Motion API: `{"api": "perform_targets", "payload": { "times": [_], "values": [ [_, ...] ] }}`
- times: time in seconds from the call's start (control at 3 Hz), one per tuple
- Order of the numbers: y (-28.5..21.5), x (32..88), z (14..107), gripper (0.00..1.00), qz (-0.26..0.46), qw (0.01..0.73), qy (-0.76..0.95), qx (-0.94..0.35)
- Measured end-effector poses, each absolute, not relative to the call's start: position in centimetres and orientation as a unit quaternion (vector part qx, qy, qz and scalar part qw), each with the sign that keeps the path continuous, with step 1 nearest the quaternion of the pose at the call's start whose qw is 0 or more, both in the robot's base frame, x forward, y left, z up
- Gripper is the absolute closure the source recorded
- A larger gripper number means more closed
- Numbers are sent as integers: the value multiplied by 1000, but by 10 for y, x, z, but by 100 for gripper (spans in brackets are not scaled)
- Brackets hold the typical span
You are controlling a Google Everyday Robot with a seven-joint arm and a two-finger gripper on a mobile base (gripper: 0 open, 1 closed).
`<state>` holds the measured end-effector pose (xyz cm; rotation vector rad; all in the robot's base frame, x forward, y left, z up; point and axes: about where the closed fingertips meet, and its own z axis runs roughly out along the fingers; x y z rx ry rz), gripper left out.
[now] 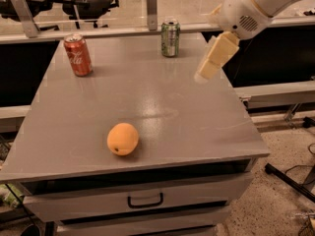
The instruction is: Knock coke can over
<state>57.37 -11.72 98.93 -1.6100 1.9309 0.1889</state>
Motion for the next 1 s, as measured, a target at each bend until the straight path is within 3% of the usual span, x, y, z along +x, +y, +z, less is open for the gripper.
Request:
{"api": "perform_targets", "payload": {
  "times": [1.0],
  "values": [
    [-6, 652, 986, 0, 126, 348, 714, -594]
  ]
}}
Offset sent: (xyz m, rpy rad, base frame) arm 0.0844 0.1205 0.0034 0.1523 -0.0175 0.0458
